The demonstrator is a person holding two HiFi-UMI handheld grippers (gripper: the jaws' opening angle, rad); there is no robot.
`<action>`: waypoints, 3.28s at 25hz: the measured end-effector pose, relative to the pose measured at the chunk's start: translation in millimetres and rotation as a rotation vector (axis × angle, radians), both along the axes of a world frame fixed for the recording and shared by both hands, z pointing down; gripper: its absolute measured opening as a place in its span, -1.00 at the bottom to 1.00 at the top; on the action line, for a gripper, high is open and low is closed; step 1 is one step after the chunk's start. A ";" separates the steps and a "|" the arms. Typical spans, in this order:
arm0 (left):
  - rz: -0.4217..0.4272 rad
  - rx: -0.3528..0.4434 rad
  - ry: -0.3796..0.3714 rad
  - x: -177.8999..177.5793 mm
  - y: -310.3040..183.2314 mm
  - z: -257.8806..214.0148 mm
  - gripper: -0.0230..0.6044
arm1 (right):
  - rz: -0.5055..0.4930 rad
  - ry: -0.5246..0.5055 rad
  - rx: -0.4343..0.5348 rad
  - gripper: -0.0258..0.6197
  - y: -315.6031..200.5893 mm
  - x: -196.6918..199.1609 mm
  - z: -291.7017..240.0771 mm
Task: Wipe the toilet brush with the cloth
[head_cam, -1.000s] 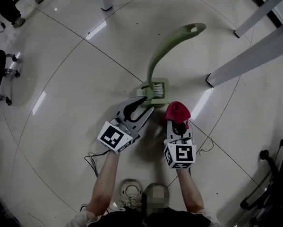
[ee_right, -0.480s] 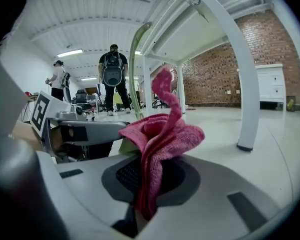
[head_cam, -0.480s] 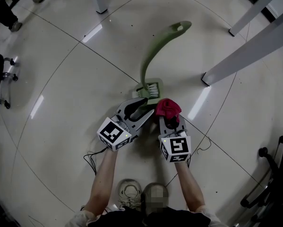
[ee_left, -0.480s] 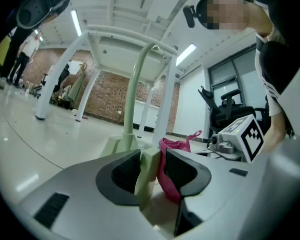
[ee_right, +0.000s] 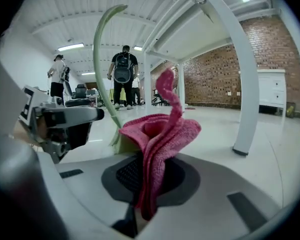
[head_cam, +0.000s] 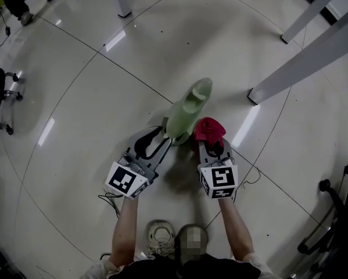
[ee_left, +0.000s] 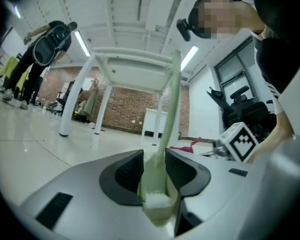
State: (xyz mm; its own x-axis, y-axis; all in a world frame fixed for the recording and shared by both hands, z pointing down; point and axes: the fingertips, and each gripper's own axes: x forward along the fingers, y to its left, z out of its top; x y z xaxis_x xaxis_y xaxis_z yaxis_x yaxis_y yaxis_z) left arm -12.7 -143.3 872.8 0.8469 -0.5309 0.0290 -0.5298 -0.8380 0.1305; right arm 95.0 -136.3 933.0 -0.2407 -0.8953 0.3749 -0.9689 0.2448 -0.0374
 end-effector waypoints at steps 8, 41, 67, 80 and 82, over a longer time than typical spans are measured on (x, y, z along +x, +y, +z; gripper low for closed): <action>0.007 -0.064 -0.054 -2.8 -51.1 30.9 -0.48 | -0.046 -0.053 -0.030 -0.82 23.0 -28.3 1.6; 0.242 -0.178 0.179 20.7 -38.4 8.1 0.15 | -0.191 -0.080 0.034 -0.82 -20.4 -6.8 -8.8; 0.232 -0.084 0.068 13.6 -9.6 -4.9 0.15 | -0.003 -0.067 0.142 -0.82 -57.6 34.1 -18.8; 0.129 -0.076 0.012 2.3 -19.4 9.3 0.15 | 0.101 -0.458 0.074 -0.82 -42.4 28.6 0.9; 0.139 -0.113 -0.008 1.4 -15.6 19.0 0.15 | 0.102 -0.502 0.047 -0.82 -41.9 18.8 7.0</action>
